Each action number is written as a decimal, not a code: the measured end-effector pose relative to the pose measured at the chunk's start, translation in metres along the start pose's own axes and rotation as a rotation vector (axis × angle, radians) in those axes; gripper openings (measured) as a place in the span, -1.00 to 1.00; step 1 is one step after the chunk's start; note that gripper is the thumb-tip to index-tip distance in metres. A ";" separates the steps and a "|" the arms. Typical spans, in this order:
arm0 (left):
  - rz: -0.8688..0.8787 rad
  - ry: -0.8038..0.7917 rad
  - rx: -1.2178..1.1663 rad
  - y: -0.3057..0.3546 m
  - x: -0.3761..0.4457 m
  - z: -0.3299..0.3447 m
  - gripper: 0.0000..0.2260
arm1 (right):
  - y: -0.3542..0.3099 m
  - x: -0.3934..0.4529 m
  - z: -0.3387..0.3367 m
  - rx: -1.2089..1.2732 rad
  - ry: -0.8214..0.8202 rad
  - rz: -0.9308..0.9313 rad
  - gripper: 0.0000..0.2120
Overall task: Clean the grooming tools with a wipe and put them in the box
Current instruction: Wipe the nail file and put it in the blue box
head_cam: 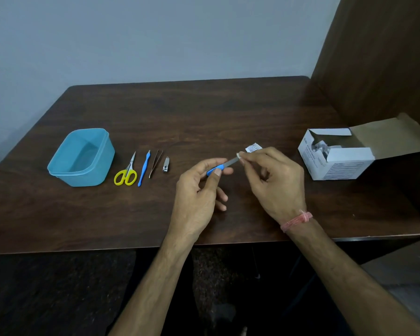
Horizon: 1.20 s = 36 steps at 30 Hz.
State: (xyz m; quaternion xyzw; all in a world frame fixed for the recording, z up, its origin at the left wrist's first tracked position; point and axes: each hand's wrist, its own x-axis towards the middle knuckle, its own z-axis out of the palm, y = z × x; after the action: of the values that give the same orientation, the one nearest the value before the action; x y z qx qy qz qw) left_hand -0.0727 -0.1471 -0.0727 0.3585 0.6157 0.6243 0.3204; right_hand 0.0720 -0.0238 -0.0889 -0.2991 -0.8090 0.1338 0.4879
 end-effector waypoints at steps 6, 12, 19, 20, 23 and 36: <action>-0.012 -0.009 -0.060 0.002 -0.001 -0.002 -0.76 | -0.001 -0.001 0.000 0.001 0.002 -0.014 -0.88; -0.012 -0.010 -0.046 0.002 0.001 -0.003 -0.76 | -0.002 -0.001 -0.001 -0.011 -0.008 -0.039 -0.90; -0.018 0.010 -0.065 0.001 0.001 -0.003 -0.77 | -0.002 -0.001 0.000 -0.016 0.008 -0.028 -0.91; -0.020 0.014 -0.072 0.001 0.001 -0.003 -0.77 | -0.001 -0.001 0.000 -0.021 -0.003 -0.037 -0.92; -0.022 0.020 -0.079 0.000 0.002 -0.003 -0.77 | -0.001 -0.001 0.000 -0.023 0.000 -0.031 -0.93; -0.020 0.031 -0.067 0.000 0.000 -0.003 -0.78 | -0.003 -0.005 0.001 -0.054 -0.010 -0.086 -0.94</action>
State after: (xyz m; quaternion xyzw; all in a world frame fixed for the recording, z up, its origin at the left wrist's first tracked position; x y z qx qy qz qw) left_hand -0.0749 -0.1483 -0.0726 0.3319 0.6029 0.6468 0.3287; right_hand 0.0714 -0.0290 -0.0916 -0.2764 -0.8269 0.0924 0.4809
